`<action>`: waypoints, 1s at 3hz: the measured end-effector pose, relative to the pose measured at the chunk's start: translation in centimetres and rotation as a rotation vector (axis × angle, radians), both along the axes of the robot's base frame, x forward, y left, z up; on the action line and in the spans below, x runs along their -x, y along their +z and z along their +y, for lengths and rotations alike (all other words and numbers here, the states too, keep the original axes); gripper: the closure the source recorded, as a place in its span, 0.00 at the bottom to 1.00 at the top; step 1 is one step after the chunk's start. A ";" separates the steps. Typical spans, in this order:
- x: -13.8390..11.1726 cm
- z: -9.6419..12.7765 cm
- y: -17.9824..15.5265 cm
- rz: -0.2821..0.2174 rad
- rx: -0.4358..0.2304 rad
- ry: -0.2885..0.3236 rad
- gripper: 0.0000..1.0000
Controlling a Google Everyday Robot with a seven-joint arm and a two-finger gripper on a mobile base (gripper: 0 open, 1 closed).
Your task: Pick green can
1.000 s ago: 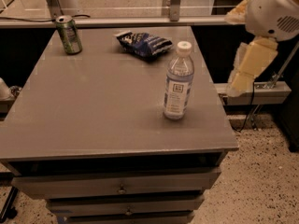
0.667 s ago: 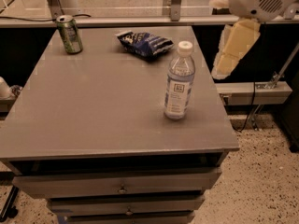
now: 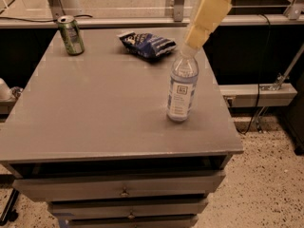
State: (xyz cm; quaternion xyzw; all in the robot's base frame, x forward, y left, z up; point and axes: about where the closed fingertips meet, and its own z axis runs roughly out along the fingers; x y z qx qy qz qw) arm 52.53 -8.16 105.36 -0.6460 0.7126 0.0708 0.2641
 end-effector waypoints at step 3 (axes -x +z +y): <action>3.3 11.8 -0.3 0.016 -0.224 -0.118 0.00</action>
Offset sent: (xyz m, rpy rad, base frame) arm -0.0338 0.1340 -0.0094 0.2494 0.0350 -0.1911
